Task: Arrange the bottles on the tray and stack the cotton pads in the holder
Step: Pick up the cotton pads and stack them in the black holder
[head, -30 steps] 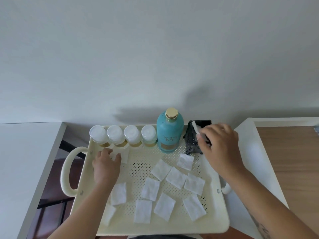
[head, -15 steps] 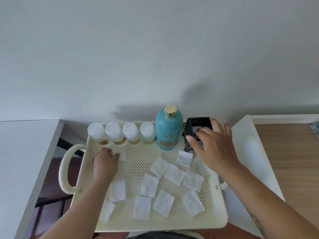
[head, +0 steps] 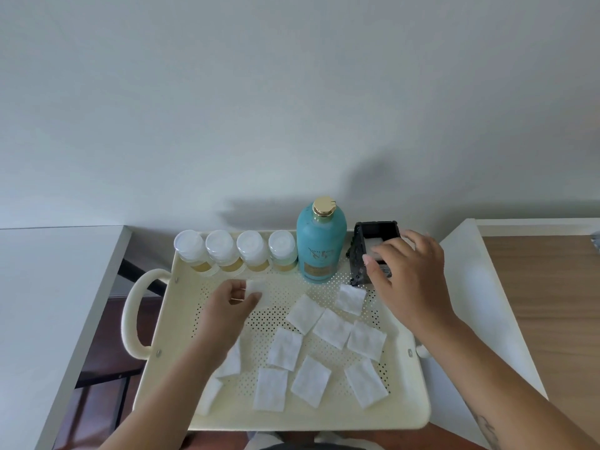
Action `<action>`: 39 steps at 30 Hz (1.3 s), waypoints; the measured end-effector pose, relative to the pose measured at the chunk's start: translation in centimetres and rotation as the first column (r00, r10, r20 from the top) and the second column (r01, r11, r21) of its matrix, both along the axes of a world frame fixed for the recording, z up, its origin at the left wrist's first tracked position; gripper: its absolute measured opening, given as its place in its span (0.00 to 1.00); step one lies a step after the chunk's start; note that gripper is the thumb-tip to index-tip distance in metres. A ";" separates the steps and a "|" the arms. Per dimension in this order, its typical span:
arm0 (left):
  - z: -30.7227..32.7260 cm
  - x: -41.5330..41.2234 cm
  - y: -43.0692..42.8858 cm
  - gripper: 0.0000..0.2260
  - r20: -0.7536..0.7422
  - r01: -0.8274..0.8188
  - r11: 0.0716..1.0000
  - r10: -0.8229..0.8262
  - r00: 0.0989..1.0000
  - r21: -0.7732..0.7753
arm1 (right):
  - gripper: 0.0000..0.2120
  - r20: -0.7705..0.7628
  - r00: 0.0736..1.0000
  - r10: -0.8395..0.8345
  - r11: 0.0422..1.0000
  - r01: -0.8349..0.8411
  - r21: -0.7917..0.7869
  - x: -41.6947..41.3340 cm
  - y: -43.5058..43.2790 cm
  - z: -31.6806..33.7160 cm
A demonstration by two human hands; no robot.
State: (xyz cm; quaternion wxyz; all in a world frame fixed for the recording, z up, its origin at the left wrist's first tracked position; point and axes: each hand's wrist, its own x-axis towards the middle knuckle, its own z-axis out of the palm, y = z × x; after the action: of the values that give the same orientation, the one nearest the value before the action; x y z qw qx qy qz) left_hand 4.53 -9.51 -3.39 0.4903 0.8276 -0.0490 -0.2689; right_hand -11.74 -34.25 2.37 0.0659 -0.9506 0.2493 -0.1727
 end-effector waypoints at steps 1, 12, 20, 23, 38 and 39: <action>0.6 -0.7 -0.3 0.05 -0.016 0.050 0.999 -0.051 0.999 -0.018 | 0.13 0.065 0.998 0.004 1.000 -0.005 0.012 -0.2 0.3 0.2; 6.3 -3.6 -5.3 0.04 -0.099 0.483 0.852 -0.508 0.856 -0.201 | 0.14 0.069 0.995 0.071 0.587 -0.097 0.803 -1.9 4.2 1.7; 6.8 -3.9 -6.6 0.11 -0.081 0.568 0.813 -0.580 0.811 -0.132 | 0.01 0.036 0.997 0.065 0.562 -0.066 0.825 -2.8 3.6 1.8; 5.6 -3.8 -6.4 0.11 -0.091 0.510 0.854 -0.518 0.850 -0.102 | 0.02 0.115 0.992 -0.050 0.592 -0.063 0.804 -2.6 2.4 2.3; -2.7 -3.8 -4.9 0.11 0.188 0.323 0.870 -0.411 0.892 0.374 | 0.05 0.158 0.921 -0.357 0.780 0.201 0.593 1.4 -1.7 1.1; -2.9 -3.9 -5.0 0.11 0.183 0.322 0.866 -0.412 0.892 0.382 | 0.05 0.143 0.928 -0.344 0.798 0.209 0.565 1.4 -1.7 1.1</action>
State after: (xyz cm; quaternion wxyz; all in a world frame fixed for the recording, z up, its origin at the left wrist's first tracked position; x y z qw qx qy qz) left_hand 0.68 -14.49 -6.31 0.2676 0.9029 -0.2230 -0.2518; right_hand -10.30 -35.99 3.47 0.3343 -0.8182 0.4148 -0.2161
